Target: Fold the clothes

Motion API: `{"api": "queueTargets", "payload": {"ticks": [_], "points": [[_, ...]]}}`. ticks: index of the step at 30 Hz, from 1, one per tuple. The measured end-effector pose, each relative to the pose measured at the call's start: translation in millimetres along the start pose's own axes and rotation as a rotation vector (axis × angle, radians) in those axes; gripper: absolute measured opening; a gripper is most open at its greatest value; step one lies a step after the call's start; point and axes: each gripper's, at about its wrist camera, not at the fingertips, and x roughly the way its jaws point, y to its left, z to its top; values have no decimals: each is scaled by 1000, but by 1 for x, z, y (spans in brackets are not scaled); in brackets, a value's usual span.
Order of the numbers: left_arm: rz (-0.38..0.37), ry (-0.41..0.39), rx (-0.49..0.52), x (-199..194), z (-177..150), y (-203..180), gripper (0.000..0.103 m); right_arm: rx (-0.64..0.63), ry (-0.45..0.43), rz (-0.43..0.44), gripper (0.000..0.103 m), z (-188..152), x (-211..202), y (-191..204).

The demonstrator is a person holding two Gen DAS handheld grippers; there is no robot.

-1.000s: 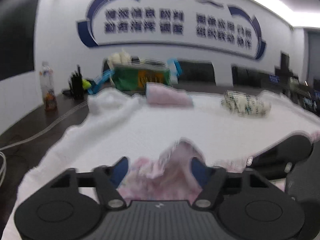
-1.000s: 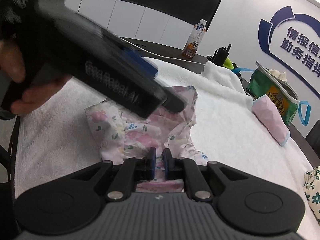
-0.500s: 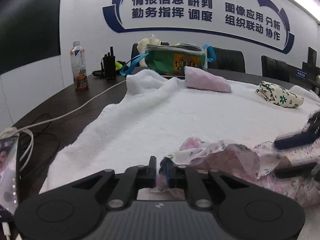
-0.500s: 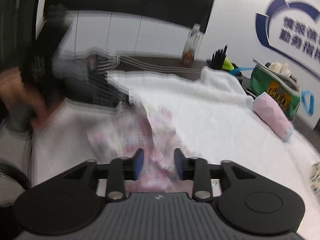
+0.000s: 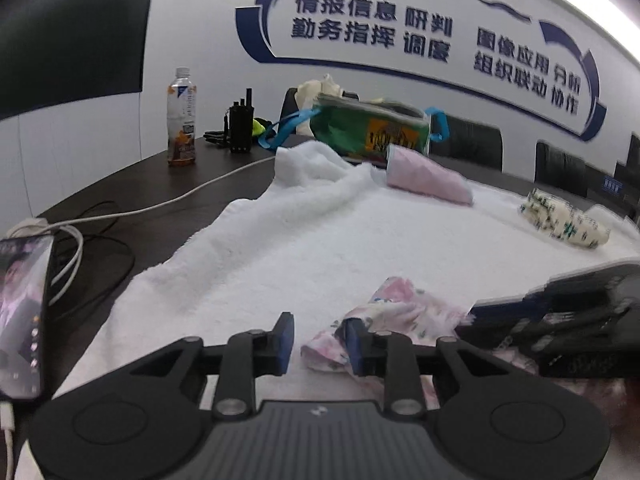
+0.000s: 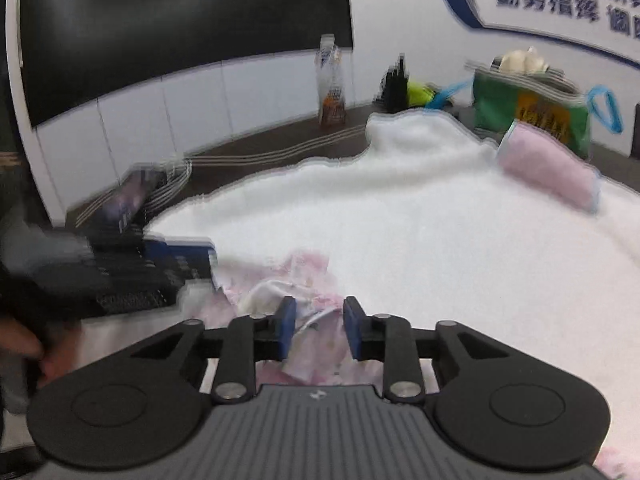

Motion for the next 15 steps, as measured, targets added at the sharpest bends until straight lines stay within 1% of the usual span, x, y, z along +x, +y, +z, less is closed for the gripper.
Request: {"api": "queueTargets", "payload": {"ticks": [1,2,3,5,8,10,14,15], "points": [[-13,0,-34,-5,0,3,27,-6,13,-1,26,-4,3,2],[-27,1,-70,-10,1,6,33,-17,23,-3,26,-7,5,4],[-52,10,-122,-13,1,9,46,-27,28,-8,26,-8,6,7],[-99,38,-228,-16,1,17,61,-45,30,-19,27,-11,7,11],[-168,111,-349,-9,-2,21,61,-66,23,-32,27,-14,7,14],[-189,141,-386,0,-5,18,61,-76,18,-37,27,-15,7,15],[-141,126,-416,10,-4,9,61,-78,7,-40,27,-17,5,16],[-136,121,-427,12,-3,8,58,-78,5,-38,27,-18,5,16]]}}
